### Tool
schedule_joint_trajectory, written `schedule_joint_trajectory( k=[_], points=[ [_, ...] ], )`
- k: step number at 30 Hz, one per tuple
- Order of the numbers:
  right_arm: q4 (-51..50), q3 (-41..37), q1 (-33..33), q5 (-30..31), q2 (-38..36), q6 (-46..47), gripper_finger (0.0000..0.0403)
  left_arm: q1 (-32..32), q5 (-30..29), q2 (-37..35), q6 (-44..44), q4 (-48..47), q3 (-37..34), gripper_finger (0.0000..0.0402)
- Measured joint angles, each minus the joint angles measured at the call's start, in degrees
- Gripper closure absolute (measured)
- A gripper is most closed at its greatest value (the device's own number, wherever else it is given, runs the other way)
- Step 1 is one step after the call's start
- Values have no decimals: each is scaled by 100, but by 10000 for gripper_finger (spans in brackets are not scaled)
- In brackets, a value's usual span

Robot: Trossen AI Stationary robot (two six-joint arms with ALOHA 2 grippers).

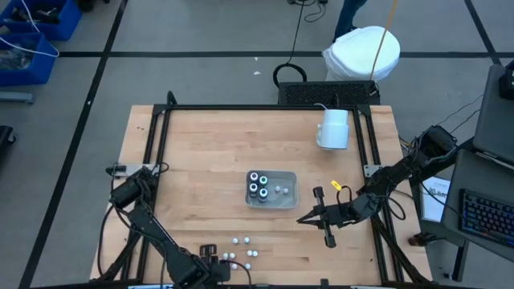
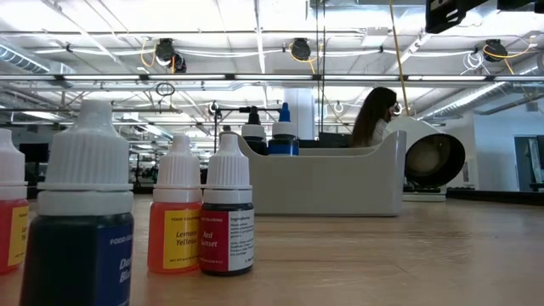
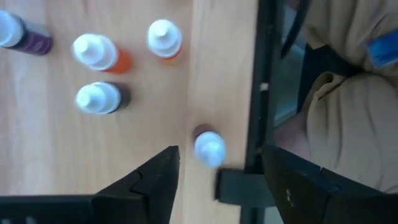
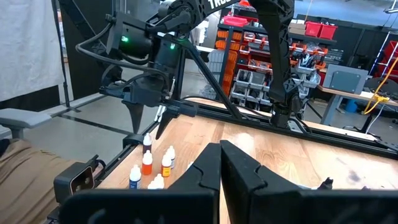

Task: Pick & Place food coloring
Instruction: Put the small red food coloring into the gray bin

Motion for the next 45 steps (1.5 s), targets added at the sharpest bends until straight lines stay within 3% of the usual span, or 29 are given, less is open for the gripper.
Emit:
schedule_joint_trajectory(
  k=[6, 17, 39, 45],
  points=[
    [0, 0, -1, 0, 0, 2, 403, 0, -15, 0, 199, 600, 0, 167],
    [0, 0, 1, 0, 0, 7, 403, -32, -8, -2, 386, 832, 0, 167],
    [2, 0, -1, 0, 0, -9, 403, 80, 92, -4, 759, 701, 0, 167],
    [2, 0, -1, -1, 0, -16, 403, 127, 61, -4, 870, 129, 2, 167]
  ],
)
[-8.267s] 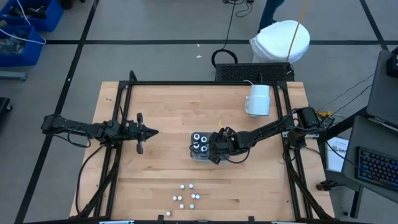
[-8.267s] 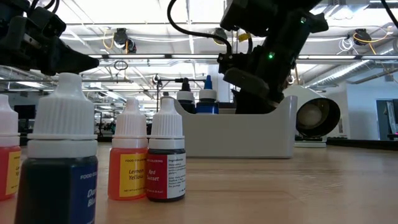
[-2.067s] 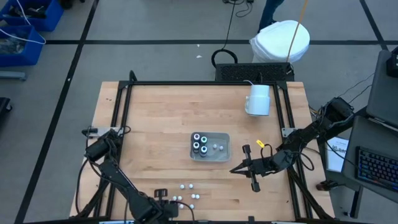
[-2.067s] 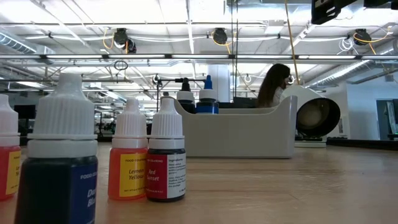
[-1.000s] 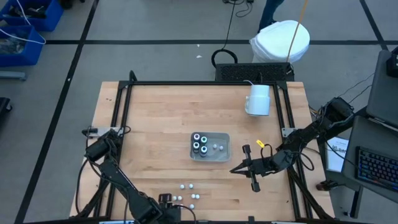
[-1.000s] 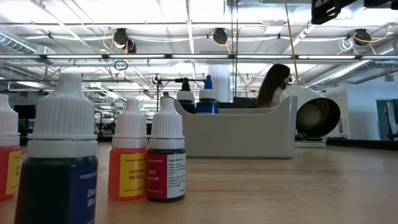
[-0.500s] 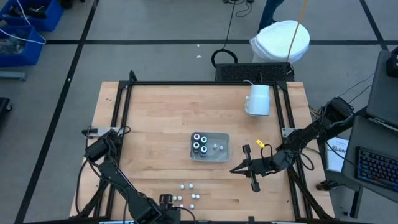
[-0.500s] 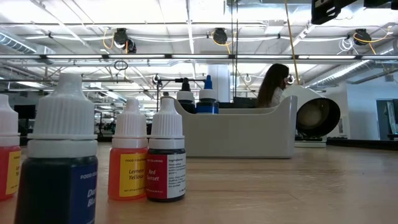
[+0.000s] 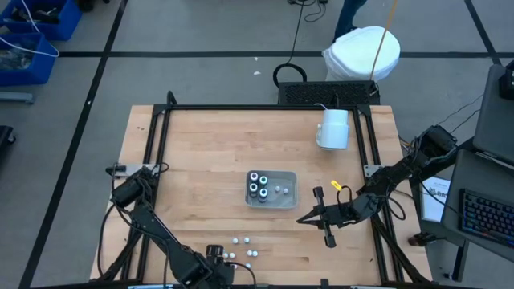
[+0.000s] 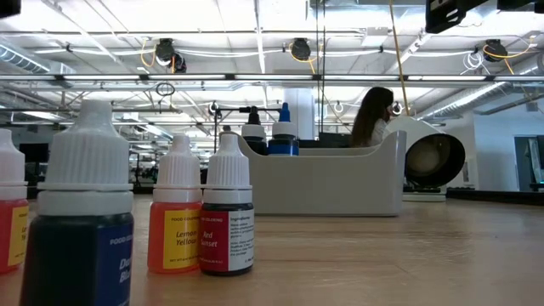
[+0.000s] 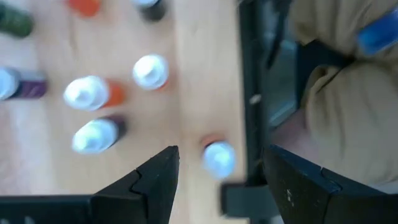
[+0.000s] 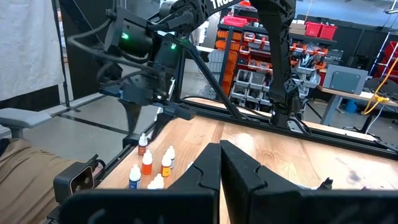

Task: Pick & Place food coloring
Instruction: Put the small red food coloring into the gray bin

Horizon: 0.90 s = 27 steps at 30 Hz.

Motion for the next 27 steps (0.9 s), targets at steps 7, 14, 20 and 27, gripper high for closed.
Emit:
schedule_joint_trajectory(
  k=[7, 14, 20, 27],
  points=[
    [-2, 0, 2, 1, 0, -69, 403, -85, -6, -1, 363, 43, 0, 167],
    [38, 0, 2, 1, 2, -115, 403, -178, -315, 79, 384, 164, 0, 167],
    [92, 0, 0, 1, 3, -115, 403, -199, -306, 195, 362, 181, 1, 167],
    [90, 0, 0, 1, 4, -150, 403, -203, -324, 237, 373, 172, 2, 167]
  ],
)
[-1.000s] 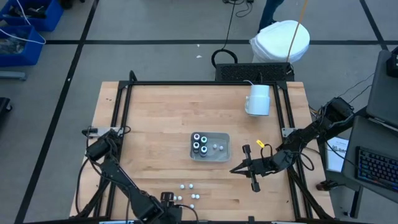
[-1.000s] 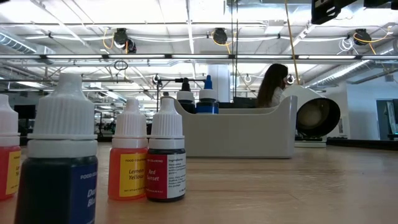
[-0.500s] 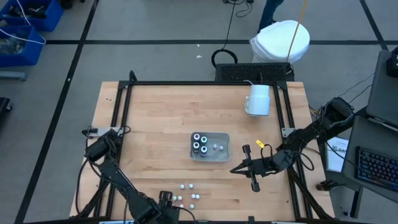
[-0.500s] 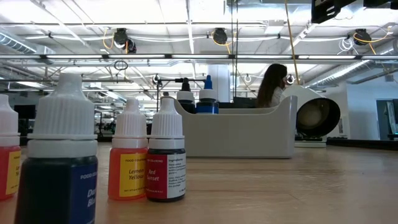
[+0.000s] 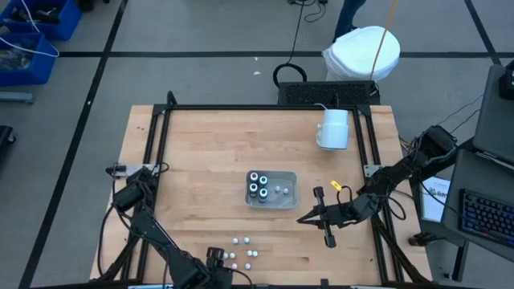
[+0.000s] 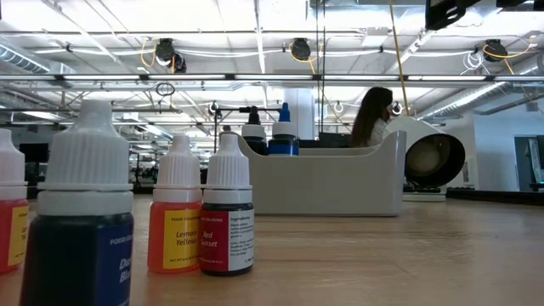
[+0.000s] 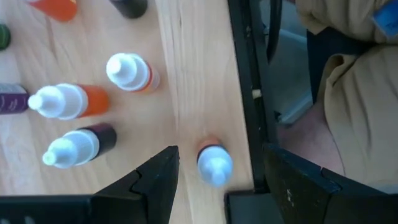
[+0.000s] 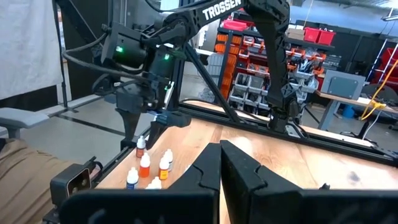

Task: Pick & Place food coloring
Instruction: Put the small red food coloring into the gray bin

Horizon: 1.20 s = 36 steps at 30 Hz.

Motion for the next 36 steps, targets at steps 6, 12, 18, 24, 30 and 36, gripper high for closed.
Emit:
schedule_joint_trajectory(
  k=[6, 12, 18, 24, 30, 36],
  points=[
    [0, 0, 2, 0, 0, -7, 403, 4, -8, -7, 0, 8, 0, 167],
    [-2, 0, 2, 0, 0, -7, 403, 6, -117, -7, 2, 15, 0, 167],
    [-2, 0, 2, 0, 0, -7, 403, 5, -158, 14, 2, 51, 0, 167],
    [10, 0, 2, 0, 0, -42, 403, 6, -127, 66, 73, 185, -2, 167],
    [39, 0, 0, 0, -1, -51, 403, 4, -72, 72, 41, 162, -2, 168],
    [37, 0, 1, 0, -1, -54, 403, 4, -63, 72, 16, 162, -2, 209]
  ],
)
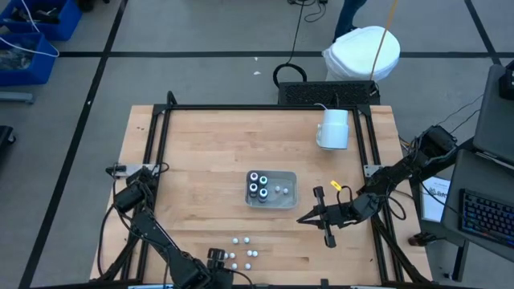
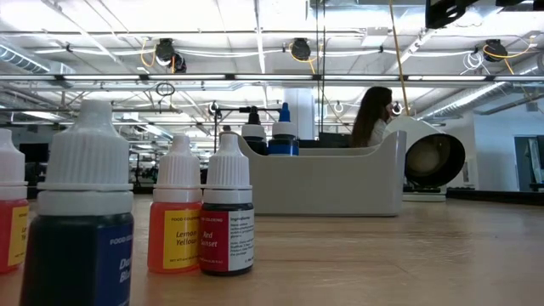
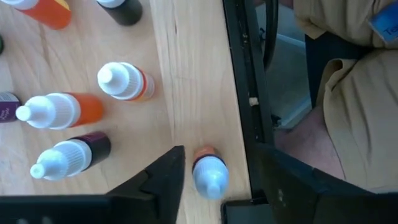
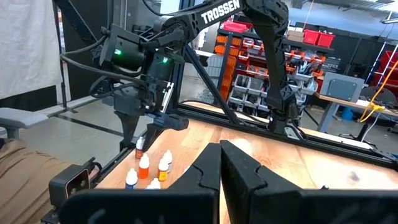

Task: Pick & Place food coloring
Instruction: Put the small red food coloring into the gray bin

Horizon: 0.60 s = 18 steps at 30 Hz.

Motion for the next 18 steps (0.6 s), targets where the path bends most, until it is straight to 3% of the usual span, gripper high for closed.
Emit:
schedule_joint_trajectory(
  k=[12, 18],
  points=[
    [-2, 0, 0, 0, -1, -19, 403, 0, 4, -4, 82, -28, 0, 328],
    [-4, 0, -1, 0, -1, -19, 403, 13, 129, -28, 107, -171, 4, 347]
  ],
)
